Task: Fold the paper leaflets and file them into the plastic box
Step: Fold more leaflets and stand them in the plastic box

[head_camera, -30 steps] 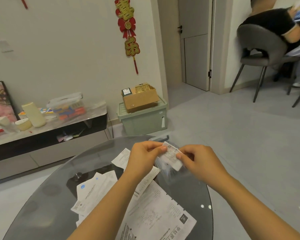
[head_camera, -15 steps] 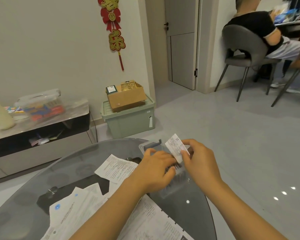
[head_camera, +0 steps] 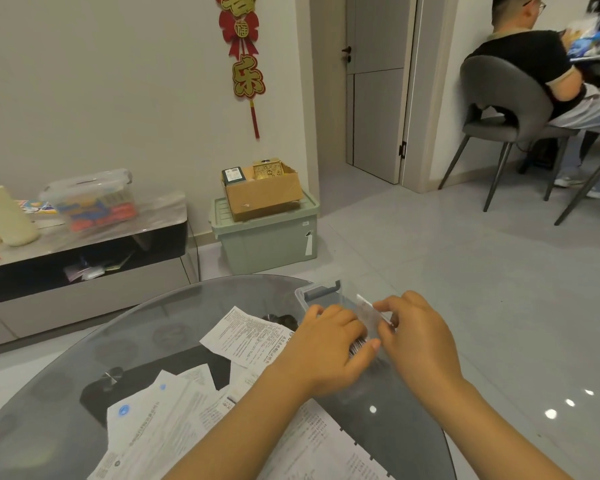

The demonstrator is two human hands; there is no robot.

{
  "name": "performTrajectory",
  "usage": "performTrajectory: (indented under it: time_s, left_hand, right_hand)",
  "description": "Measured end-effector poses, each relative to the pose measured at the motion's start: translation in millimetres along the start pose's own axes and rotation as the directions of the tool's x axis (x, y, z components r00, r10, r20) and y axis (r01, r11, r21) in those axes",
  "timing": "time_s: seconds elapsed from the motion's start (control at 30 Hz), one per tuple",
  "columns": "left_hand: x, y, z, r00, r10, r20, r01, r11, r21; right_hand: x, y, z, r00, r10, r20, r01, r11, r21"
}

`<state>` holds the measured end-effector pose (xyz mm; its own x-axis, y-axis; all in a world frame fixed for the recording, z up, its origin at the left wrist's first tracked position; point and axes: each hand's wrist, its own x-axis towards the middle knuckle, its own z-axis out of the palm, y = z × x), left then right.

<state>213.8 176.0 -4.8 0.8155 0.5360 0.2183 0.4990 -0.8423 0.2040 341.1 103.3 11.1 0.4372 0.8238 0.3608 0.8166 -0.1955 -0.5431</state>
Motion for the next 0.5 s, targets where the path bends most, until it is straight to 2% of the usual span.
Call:
performTrajectory:
  time_s: [0.13, 0.23, 0.37, 0.5]
  left_hand:
    - [-2.5, 0.4, 0.8, 1.0, -0.001, -0.031, -0.002, 0.997, -0.077]
    - [-2.1, 0.1, 1.0, 0.999, 0.001, -0.046, -0.005, 0.995, -0.095]
    - [-2.6, 0.1, 2.0, 0.998, -0.028, -0.061, 0.021, 0.992, -0.121]
    - [-1.2, -1.4, 2.0, 1.0, -0.007, -0.022, 0.005, 0.998, -0.069]
  right_hand:
    - [1.7, -8.0, -4.7, 0.996, 0.038, 0.083, -0.015, 0.966, -0.259]
    - [5.0, -7.1, -9.0, 0.983, 0.069, 0.171, -0.01, 0.945, -0.326]
    - [8.1, -1.0, -9.5, 0.961, 0.1, 0.26, -0.047, 0.978, -0.203]
    - [6.6, 0.8, -8.9, 0.975, 0.119, 0.186, -0.113, 0.993, -0.043]
